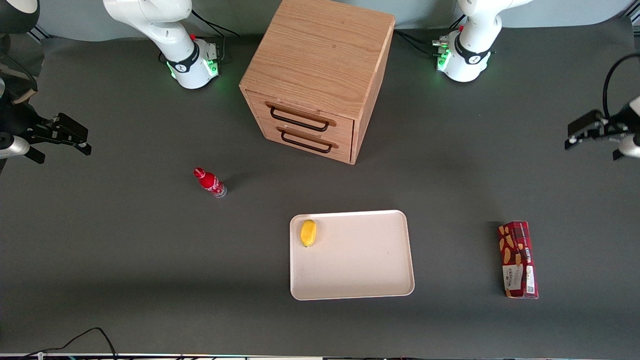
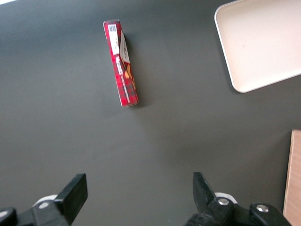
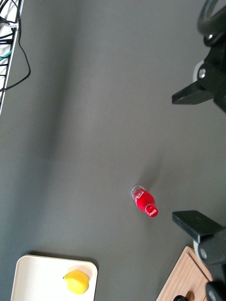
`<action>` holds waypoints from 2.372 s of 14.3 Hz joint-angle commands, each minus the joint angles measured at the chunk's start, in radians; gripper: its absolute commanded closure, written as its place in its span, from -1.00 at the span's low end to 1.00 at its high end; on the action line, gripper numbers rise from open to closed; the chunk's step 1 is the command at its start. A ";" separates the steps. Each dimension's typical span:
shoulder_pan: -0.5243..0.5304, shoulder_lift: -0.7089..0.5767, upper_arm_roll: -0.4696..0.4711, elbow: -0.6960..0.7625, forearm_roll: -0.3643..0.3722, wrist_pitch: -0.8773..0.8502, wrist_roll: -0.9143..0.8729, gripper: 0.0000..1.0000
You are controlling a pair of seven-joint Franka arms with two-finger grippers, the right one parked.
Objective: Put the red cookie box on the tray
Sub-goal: 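Move the left gripper down over the red cookie box, then close the left gripper on the end of the red cookie box, then lift the box upright and carry it toward the white tray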
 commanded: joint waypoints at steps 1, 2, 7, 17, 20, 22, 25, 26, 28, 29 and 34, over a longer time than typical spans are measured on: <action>-0.016 0.253 -0.006 0.222 0.052 0.031 -0.078 -1.00; -0.029 0.301 -0.006 0.232 0.081 0.082 -0.129 -1.00; -0.069 0.482 -0.006 0.231 0.207 0.353 -0.313 -1.00; -0.069 0.722 0.000 0.186 0.333 0.703 -0.330 -1.00; -0.065 0.723 0.000 0.184 0.335 0.691 -0.330 0.77; -0.066 0.723 0.003 0.175 0.367 0.691 -0.330 1.00; -0.066 0.708 0.008 0.184 0.382 0.687 -0.335 1.00; -0.066 0.699 0.006 0.191 0.376 0.687 -0.336 1.00; -0.056 0.642 -0.011 0.211 0.372 0.624 -0.336 1.00; -0.056 0.601 -0.026 0.226 0.359 0.551 -0.336 1.00; -0.077 0.334 -0.054 0.264 0.148 0.157 -0.367 1.00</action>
